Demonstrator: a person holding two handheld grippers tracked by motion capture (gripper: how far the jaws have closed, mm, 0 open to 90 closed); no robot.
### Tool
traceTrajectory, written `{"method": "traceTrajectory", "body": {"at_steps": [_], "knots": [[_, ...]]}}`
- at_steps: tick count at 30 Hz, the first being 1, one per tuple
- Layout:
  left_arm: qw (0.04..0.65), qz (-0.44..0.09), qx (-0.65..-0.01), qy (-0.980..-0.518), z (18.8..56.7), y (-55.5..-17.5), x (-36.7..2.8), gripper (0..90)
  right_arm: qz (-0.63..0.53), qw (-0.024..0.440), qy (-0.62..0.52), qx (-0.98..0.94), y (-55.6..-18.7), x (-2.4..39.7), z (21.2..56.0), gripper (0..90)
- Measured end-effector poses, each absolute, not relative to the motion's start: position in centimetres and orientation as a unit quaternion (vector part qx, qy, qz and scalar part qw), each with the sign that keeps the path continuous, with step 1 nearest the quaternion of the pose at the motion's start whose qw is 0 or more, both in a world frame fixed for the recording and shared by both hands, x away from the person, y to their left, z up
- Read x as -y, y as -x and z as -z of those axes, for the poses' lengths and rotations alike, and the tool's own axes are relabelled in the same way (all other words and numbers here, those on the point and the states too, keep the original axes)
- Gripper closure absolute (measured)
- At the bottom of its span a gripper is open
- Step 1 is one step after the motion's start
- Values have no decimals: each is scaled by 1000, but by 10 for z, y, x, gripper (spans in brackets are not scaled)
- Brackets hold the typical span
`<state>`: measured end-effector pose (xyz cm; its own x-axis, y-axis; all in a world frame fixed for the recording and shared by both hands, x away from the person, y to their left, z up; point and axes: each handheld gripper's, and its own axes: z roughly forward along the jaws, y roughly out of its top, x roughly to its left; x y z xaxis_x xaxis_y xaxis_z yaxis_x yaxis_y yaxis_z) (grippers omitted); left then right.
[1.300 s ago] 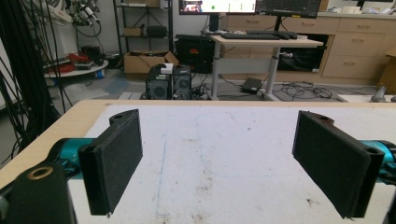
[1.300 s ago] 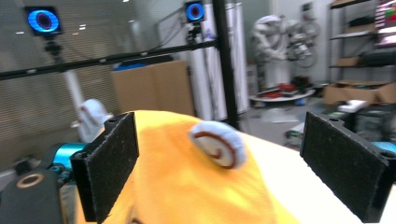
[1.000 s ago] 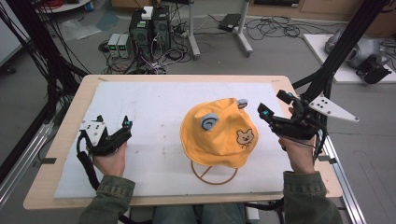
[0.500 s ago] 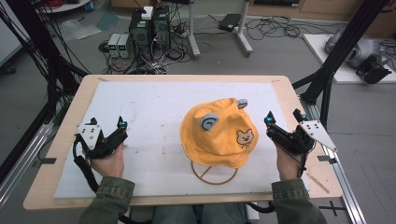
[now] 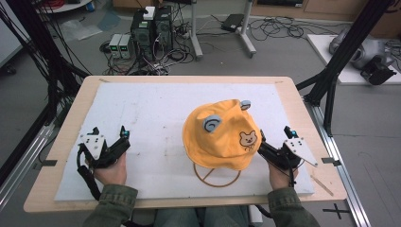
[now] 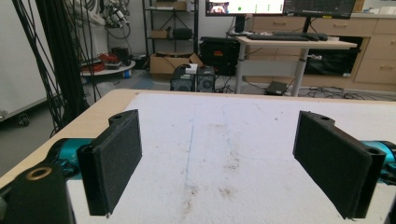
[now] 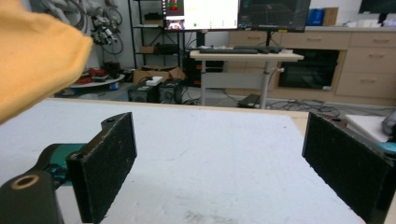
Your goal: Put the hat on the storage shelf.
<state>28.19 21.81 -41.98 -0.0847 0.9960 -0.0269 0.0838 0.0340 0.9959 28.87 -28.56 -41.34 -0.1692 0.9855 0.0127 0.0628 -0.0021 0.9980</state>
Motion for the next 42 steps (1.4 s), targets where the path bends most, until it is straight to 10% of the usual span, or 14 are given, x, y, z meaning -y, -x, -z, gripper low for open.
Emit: {"method": "traceTrajectory", "body": {"at_steps": [42], "knots": [[470, -486, -544, -498, 416, -281, -215, 158, -530, 421, -506, -535, -293, 299, 420, 97]]}}
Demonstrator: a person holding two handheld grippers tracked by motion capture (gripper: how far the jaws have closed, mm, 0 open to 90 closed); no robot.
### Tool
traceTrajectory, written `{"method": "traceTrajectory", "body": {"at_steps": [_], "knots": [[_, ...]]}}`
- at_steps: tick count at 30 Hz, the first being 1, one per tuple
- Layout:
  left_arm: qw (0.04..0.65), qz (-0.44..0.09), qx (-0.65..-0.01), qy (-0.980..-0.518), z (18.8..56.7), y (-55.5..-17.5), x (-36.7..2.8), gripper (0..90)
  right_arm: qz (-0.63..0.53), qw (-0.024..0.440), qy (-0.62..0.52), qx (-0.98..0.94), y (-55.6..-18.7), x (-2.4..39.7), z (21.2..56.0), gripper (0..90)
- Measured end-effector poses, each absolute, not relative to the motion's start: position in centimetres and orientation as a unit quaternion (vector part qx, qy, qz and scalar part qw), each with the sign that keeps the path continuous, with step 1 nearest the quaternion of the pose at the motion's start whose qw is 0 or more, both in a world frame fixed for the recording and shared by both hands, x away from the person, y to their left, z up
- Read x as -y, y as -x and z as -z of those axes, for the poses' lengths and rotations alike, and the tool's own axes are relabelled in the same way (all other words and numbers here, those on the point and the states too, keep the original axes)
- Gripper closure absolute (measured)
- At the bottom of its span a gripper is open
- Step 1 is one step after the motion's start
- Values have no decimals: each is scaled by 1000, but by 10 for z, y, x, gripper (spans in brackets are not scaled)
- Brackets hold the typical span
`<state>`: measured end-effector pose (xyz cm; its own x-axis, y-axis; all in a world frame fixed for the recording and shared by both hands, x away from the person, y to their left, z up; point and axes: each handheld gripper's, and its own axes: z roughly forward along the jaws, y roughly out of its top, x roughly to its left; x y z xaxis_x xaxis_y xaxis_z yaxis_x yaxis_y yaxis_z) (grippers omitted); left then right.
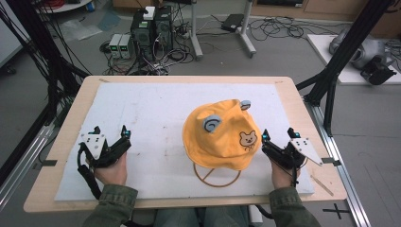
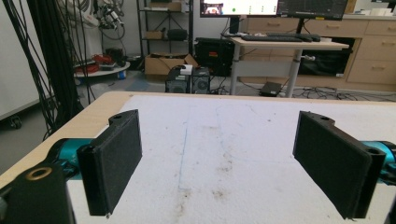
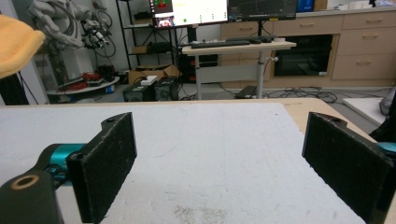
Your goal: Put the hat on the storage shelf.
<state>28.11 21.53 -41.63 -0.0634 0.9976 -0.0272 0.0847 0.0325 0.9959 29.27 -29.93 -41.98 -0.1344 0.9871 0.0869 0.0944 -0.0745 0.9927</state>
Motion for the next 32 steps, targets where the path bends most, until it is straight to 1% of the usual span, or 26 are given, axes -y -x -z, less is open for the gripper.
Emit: {"method": "traceTrajectory", "body": {"at_steps": [7, 15, 32], "knots": [[470, -487, -539, -501, 416, -282, -211, 159, -534, 421, -501, -535, -291, 300, 420, 96], [471, -485, -542, -499, 416, -282, -212, 159, -535, 409, -514, -531, -292, 305, 422, 97], [474, -483, -539, -502, 416, -283, -211, 161, -537, 410, -511, -531, -292, 305, 423, 97]]}}
